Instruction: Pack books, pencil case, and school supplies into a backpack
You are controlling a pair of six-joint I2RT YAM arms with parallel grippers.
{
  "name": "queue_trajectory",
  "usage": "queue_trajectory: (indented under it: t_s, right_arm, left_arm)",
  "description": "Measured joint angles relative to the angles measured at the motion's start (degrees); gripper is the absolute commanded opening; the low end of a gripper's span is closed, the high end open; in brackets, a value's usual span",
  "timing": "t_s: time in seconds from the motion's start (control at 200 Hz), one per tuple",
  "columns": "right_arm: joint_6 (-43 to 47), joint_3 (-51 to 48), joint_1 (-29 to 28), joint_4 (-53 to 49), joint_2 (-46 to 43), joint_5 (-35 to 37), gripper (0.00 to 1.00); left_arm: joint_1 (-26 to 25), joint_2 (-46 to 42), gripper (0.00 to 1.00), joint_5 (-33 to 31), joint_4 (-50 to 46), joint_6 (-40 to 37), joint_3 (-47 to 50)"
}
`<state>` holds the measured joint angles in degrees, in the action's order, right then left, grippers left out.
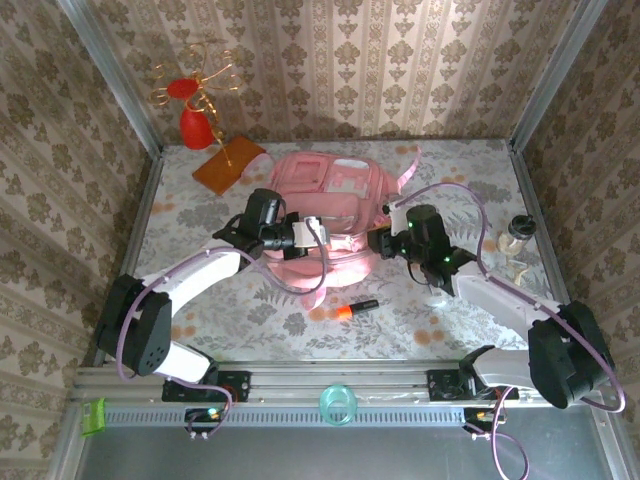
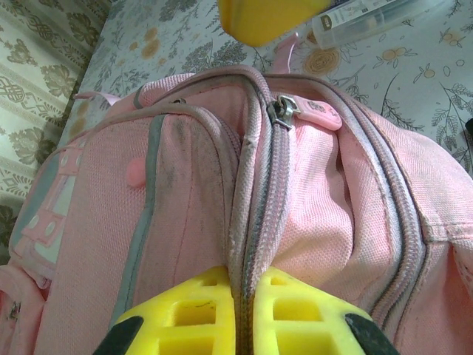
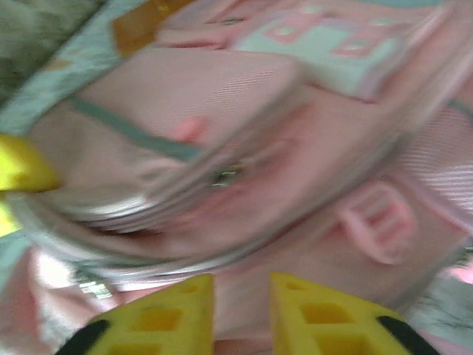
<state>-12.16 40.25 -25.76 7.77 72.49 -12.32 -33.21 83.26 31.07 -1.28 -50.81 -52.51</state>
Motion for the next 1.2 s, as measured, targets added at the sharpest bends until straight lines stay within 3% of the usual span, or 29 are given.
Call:
queue_trajectory:
  t_s: [0.245, 0.62, 0.965, 1.2]
  right_arm:
    - [1.8, 0.0, -0.1, 2.9, 3.1, -12.1, 0.40]
    - [2.4, 0.0, -0.9, 6.0, 7.1, -14.7, 0.35]
    - [3.2, -1.5, -2.4, 9.4, 8.5, -11.9, 0.10]
    - [4.1, -3.8, -2.8, 8.5, 3.5, -8.2, 0.00]
  left_arm:
    - [0.0, 0.0, 0.00, 0.3, 0.0, 0.3, 0.0]
    - [0.0, 0.0, 0.00, 0.5, 0.0, 1.1, 0.0]
    - [0.0, 0.0, 0.00, 0.4, -0.5, 1.5, 0.0]
    - [0.0, 0.0, 0.00, 1.8, -0.6, 1.7, 0.0]
